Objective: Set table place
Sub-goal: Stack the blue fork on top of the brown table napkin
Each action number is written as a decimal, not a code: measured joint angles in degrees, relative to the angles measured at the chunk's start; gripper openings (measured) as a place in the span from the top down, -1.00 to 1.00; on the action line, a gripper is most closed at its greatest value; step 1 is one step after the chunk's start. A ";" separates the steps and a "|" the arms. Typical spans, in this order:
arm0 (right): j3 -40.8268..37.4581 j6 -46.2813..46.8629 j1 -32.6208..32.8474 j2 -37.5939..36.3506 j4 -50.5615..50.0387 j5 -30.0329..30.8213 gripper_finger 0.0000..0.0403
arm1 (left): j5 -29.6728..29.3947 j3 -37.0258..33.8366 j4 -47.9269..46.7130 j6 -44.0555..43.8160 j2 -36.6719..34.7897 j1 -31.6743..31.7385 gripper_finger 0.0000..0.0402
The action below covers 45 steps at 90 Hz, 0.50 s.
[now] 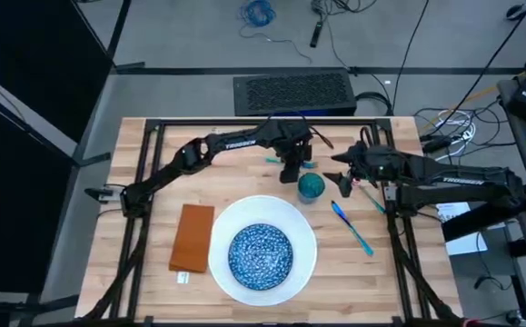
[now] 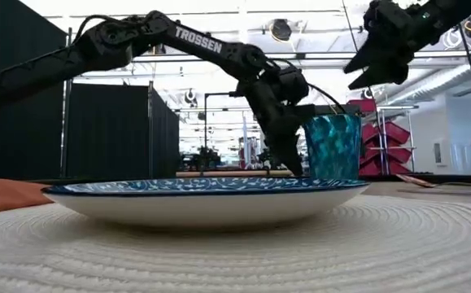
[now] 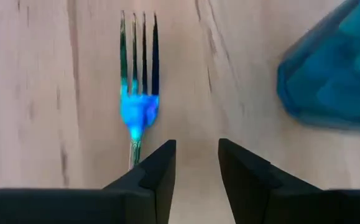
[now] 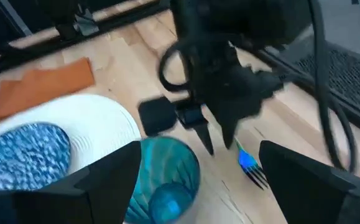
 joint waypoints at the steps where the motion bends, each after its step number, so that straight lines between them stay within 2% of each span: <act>1: 0.00 0.02 -0.02 0.00 -0.41 0.28 -0.55 | -0.63 0.01 0.19 0.35 -0.15 -0.05 0.47; 9: 0.00 1.03 -0.43 0.00 -2.58 2.25 -0.55 | -3.69 0.11 -0.25 1.26 -1.57 0.03 0.47; 45: 0.00 3.80 -3.49 0.00 -2.82 2.19 -0.55 | -3.92 0.19 2.50 -1.95 -5.10 2.91 0.47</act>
